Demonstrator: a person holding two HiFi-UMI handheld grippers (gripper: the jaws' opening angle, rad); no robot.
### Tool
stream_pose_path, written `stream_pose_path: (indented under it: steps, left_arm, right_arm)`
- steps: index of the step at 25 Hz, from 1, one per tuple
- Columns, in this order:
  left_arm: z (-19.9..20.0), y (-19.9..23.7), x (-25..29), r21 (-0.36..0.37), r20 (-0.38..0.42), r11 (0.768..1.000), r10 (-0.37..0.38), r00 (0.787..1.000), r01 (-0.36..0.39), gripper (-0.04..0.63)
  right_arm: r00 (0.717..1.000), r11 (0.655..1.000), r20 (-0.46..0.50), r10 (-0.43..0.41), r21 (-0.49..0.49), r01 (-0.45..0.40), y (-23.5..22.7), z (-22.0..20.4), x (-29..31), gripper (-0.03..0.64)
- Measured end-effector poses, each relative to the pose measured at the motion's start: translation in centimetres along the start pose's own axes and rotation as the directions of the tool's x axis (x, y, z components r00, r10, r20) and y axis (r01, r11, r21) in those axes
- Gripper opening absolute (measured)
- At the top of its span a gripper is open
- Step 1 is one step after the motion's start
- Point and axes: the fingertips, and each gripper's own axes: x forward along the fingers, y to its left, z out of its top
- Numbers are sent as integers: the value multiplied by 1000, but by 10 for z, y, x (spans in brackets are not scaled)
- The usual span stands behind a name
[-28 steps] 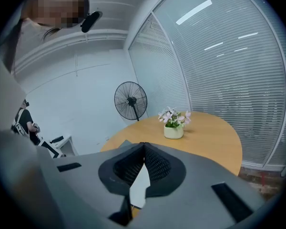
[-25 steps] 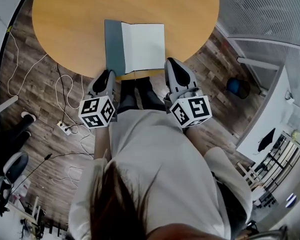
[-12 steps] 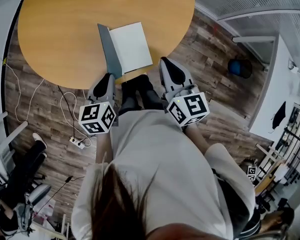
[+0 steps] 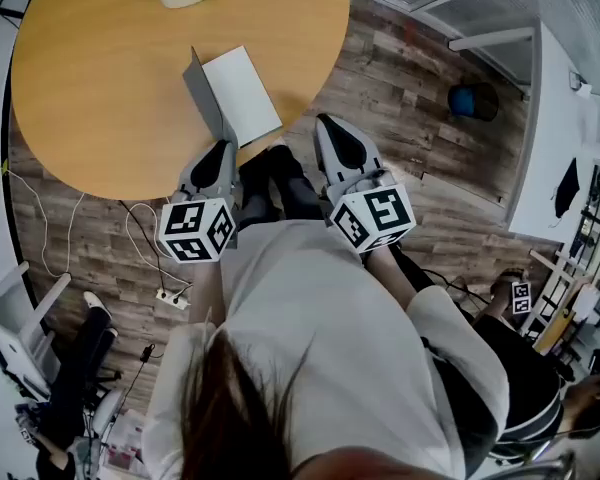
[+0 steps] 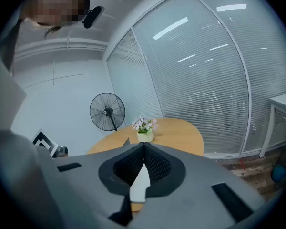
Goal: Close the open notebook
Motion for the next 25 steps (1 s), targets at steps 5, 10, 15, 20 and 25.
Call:
stream_pose_path:
  steps: [5,10,15,20,25]
  left_arm:
    - [-3,-12,22,34,-49,998,-42,998,43,41]
    - [-10,-23,49,50,-99,996,-75,992,80,40]
    - [-20,-26,73,57,-145,993,-92,985,101,37]
    - [-30,-34,90,66,-173,993,-84,981,97,31]
    - [-35,-40,107,64,-178,992,-95,979,107,17]
  right_arm:
    - [999,999,11,-41,23,41,-13,-1,-6,3]
    - [998,998,7,-62,33,62,-24,-2,-8,3]
    - [996,995,3,-87,48,87,-32,-6,-6,3]
    - [996,994,3,-94,57,94,-39,-4,-10,3]
    - [995,994,-3,-99,53,99,-43,-4,-12,3]
